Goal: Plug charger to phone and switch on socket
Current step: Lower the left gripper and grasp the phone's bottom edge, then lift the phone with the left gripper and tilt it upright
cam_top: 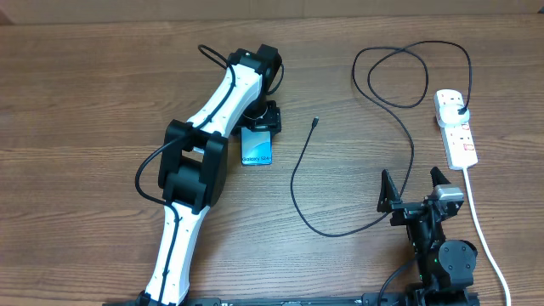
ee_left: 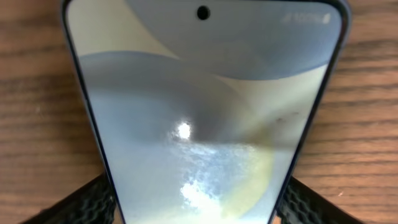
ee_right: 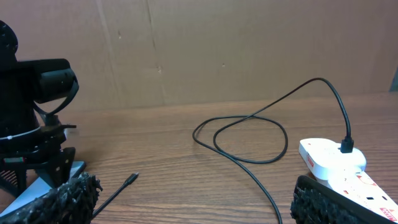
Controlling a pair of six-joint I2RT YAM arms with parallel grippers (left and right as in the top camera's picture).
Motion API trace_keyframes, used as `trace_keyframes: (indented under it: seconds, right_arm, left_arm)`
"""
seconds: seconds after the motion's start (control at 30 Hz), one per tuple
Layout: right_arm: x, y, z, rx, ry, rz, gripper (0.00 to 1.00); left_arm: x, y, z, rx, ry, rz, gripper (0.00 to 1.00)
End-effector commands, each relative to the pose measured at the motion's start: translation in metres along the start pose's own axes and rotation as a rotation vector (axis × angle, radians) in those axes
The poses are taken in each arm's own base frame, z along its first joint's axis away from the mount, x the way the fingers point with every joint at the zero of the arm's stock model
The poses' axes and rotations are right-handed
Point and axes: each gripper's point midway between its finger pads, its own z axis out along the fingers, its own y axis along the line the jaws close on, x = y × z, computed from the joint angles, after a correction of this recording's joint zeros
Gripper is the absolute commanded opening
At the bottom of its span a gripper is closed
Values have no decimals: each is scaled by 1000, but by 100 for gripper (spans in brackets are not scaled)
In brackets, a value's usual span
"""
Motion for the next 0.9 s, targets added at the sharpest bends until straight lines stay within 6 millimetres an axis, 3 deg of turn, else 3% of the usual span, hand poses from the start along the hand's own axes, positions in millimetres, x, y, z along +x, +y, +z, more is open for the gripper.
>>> trace_keyframes:
  seconds: [0.0,0.33,0.53,0.73,0.87]
  right_arm:
    - [2,0,0,-4,-2,-4,100]
    - [2,0,0,-4,-2,-4,100]
    - [2,0,0,-4,-2,-4,100]
    - [2,0,0,-4,-2,-4,100]
    - [2,0,0,-4,-3,-4,100]
  left_arm:
    - [-1,-5,-11,45,28,-19,66]
    - [16,-1,-18,42,104,-16,75]
    - [43,-6,-25,137,255,-53,75]
    - [74,-29,-52,408,469,-73,71]
    - [70,-50,-77,652,525,-95,70]
